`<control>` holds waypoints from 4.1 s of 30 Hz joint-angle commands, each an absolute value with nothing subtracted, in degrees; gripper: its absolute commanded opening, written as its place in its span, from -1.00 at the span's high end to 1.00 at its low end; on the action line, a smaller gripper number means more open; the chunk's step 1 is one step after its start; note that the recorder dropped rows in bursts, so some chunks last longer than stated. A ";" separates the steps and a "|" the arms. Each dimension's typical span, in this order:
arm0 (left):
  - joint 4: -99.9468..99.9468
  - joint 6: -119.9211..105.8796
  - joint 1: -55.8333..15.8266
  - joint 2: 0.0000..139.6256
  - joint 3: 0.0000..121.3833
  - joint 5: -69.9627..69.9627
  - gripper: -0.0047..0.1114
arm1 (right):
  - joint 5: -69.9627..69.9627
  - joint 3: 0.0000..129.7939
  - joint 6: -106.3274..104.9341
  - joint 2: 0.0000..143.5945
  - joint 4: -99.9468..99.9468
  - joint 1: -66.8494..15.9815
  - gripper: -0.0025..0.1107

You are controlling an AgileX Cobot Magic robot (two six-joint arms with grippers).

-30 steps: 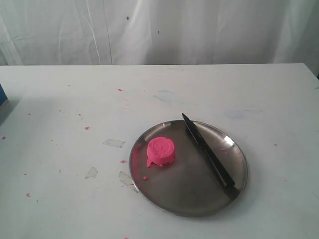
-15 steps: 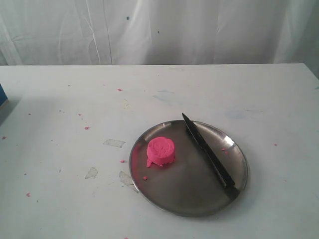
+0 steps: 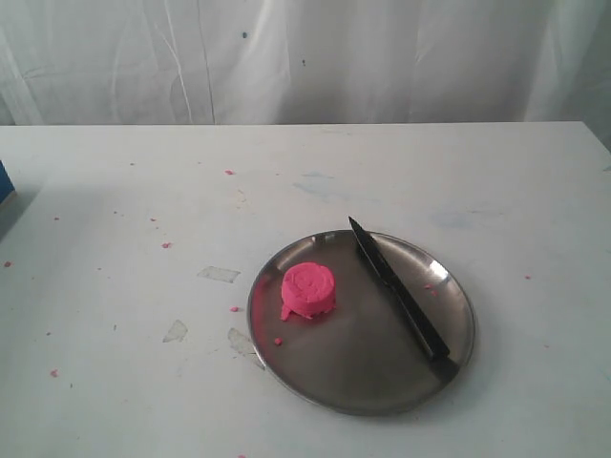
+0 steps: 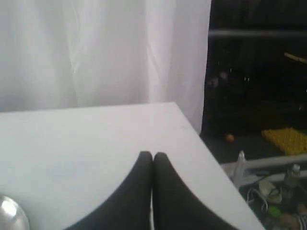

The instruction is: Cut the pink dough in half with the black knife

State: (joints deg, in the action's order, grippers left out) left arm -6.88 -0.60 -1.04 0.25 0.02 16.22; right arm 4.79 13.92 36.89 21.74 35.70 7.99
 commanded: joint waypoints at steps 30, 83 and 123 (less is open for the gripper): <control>-7.28 -0.50 -1.32 0.09 0.00 16.23 0.92 | 13.55 25.92 38.94 62.27 26.87 -11.55 0.96; -7.28 -0.50 -1.32 0.09 0.00 16.23 0.92 | 33.01 58.80 7.26 104.86 12.90 -27.27 0.35; -7.28 -0.50 -1.32 0.09 0.00 16.23 0.92 | 47.62 51.05 7.72 93.70 8.56 -27.27 0.85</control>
